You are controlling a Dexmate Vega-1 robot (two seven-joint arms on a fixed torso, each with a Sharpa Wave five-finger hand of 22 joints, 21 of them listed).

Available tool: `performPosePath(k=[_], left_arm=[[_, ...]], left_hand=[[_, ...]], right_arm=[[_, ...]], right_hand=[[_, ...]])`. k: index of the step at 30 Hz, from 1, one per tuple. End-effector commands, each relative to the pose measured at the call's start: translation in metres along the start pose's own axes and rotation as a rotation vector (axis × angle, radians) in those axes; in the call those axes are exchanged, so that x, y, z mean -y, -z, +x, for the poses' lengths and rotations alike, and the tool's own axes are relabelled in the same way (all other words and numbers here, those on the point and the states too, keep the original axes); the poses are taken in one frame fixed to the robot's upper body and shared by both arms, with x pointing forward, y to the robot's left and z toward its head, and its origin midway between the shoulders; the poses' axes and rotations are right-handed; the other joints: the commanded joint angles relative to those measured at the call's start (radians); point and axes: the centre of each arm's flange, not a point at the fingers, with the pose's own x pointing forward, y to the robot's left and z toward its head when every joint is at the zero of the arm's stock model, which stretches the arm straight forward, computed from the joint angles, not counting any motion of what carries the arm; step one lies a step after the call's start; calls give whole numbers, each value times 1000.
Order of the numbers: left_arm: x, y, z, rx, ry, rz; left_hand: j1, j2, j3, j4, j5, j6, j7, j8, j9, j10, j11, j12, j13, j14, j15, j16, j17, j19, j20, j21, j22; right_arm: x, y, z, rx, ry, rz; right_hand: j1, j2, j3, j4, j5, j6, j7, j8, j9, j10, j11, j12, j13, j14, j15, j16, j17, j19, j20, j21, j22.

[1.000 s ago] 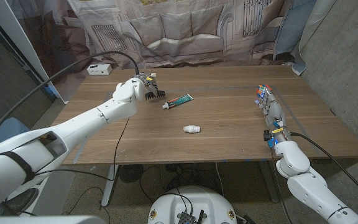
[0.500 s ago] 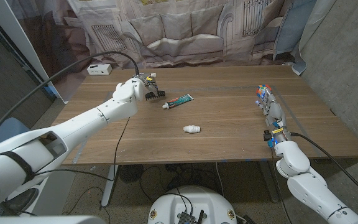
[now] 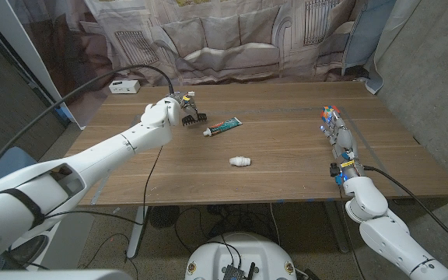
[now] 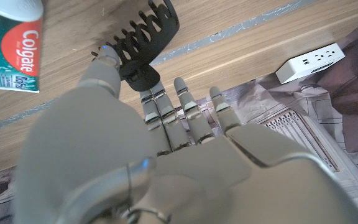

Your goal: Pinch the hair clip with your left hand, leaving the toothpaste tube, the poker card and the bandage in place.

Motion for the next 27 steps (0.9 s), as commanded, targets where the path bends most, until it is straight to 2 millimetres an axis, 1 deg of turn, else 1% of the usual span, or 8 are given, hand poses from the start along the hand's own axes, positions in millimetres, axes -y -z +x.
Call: performPosePath(k=[1,5,19,27], left_arm=[[3,1,4,-2,21,13],[4,2,6,-6,28,14],[12,2,11,-11,53,18],[14,1,15,-15,64,21]], left_hand=[[-5,3,0,5,8,-4,-1,-1,0,-1,0,2,0,-8,-38,1,3,-3,-3,1,1],[-6,3,0,4,9,-6,-2,-1,-1,-4,2,2,-1,-14,-42,0,3,-5,-3,1,1],[-11,4,2,4,9,-11,-2,-3,-3,-9,2,3,-3,-17,-38,1,3,-8,-3,1,1],[-12,5,4,3,10,-13,-2,-3,-4,-11,3,4,-5,-17,-38,2,3,-8,-3,2,1]], right_arm=[[-2,0,1,-5,-7,-3],[-3,0,3,-4,-11,-8],[-2,1,7,-13,-14,-10],[-1,3,9,-21,-7,-4]], right_hand=[[12,-3,-4,-2,-1,10,-2,-1,5,4,4,-2,2,4,1,-6,4,2,-1,-3,3],[13,-2,-4,-2,-1,9,-2,-1,5,4,4,-2,2,5,1,-6,4,2,0,-2,3],[13,-2,-5,-2,-1,9,-2,-1,5,4,5,-2,2,5,1,-5,4,2,0,-3,3],[13,-2,-5,-2,-1,9,-2,-1,5,5,4,-2,2,5,1,-6,4,1,-1,-3,3]])
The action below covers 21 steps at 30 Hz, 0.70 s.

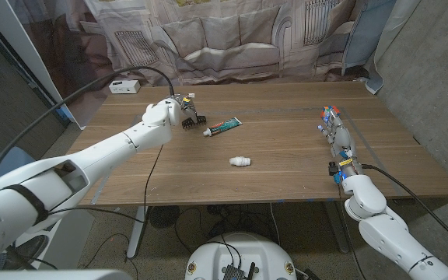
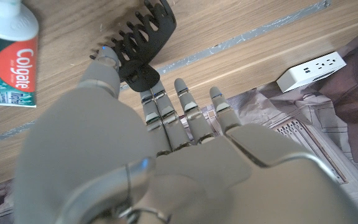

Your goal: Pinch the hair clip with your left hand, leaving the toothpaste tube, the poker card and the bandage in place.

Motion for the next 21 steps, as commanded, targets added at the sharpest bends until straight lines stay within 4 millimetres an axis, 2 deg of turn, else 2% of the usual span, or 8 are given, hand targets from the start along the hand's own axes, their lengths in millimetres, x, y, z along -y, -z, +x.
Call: performPosePath(k=[1,21], left_arm=[[4,-1,6,-4,19,6],[8,-5,12,-6,28,43]], left_hand=[[-8,1,4,3,10,-1,0,-4,1,-1,3,4,-1,-2,-41,1,3,-3,2,2,1],[-11,2,7,0,11,-13,-1,-6,-2,-13,2,4,-3,-11,-39,0,3,-7,2,2,1]], right_arm=[[2,3,3,-10,0,-2],[2,5,9,-16,3,7]], right_hand=[[13,-2,-6,-2,-1,9,-1,-1,5,5,5,-2,2,5,1,-6,4,1,0,-3,3],[13,-1,-7,-1,-1,9,-2,-1,5,4,4,-3,2,4,1,-6,4,1,-2,-3,3]])
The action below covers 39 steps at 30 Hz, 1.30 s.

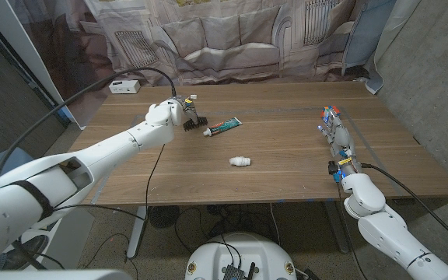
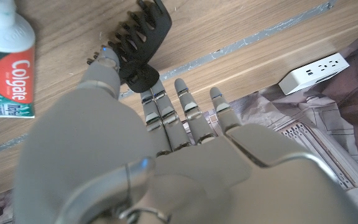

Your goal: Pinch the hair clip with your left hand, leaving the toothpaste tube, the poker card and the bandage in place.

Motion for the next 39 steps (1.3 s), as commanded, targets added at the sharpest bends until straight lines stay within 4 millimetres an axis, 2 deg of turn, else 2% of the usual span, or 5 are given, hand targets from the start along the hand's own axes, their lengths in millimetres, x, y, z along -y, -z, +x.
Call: performPosePath(k=[1,21,28,30,39], left_arm=[[2,-2,4,-1,7,15],[3,-1,2,-2,8,9],[3,0,1,-4,7,8],[3,0,1,-5,8,9],[3,2,0,0,5,-1]], left_hand=[[-6,-4,7,0,3,-6,1,-3,3,-7,0,4,1,-6,-38,0,3,-3,-1,2,1],[-33,-5,4,5,2,-58,16,-14,0,-61,16,-3,2,-36,-28,-2,5,-12,-1,2,1],[-49,-6,5,4,4,-122,33,-20,-5,-123,50,-13,-11,-73,-10,-4,6,-17,-1,3,1],[-53,-6,5,5,4,-135,37,-22,-6,-128,49,-12,-13,-79,-8,-4,7,-20,0,2,1],[-111,-8,-8,21,6,-196,62,-18,-14,-252,99,-22,-38,-151,41,-5,10,-38,0,1,2]], right_arm=[[0,1,3,-3,2,4],[-1,-1,0,-1,1,0],[-2,-1,0,-1,-3,-3],[-2,-1,1,0,-5,-7],[-2,-1,2,2,-8,-5]], right_hand=[[13,-1,-5,1,-1,9,-2,-1,5,4,4,-2,2,5,1,-6,4,1,-1,-3,3],[13,-1,-6,1,-1,8,-2,-1,5,4,4,-3,2,5,2,-6,5,1,-2,-3,3],[13,-1,-7,1,-1,9,-1,-1,5,4,5,-3,2,5,1,-6,5,1,-1,-3,3],[13,-1,-7,1,-1,9,-2,-1,5,4,4,-2,2,5,2,-6,5,1,-1,-3,3],[14,0,-7,1,-1,9,-2,-1,5,4,4,-2,2,5,2,-6,5,1,-1,-3,3]])
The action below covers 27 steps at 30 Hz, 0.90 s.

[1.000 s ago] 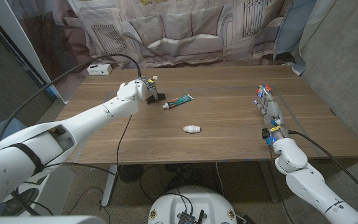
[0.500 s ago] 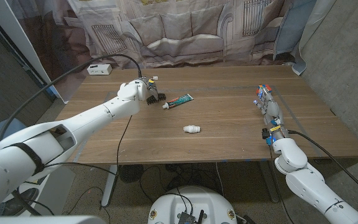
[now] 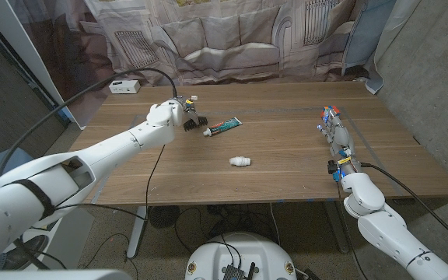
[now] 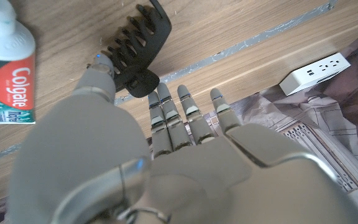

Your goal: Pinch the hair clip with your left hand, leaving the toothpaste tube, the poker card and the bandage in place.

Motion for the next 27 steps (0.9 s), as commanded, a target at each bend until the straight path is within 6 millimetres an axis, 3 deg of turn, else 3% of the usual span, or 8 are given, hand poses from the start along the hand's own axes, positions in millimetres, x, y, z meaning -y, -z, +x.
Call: performPosePath(k=[1,27], left_arm=[[0,3,-2,2,-2,-13],[2,9,-8,17,-13,-61]], left_hand=[[-22,-5,-3,7,6,-19,4,4,0,-38,19,-6,-8,-25,14,-5,5,-15,3,1,2],[-131,-4,-37,52,4,-52,27,9,-4,-75,42,6,-33,-62,41,3,10,-42,4,-1,3]], right_arm=[[-1,-1,1,1,-4,2],[-4,1,2,3,-11,5]], right_hand=[[14,0,-3,-3,-1,9,-1,-1,5,4,4,-2,2,4,1,-6,5,1,-1,-3,3],[14,0,-5,-3,-1,8,-2,-2,5,5,5,-2,2,4,1,-6,5,1,-1,-3,3]])
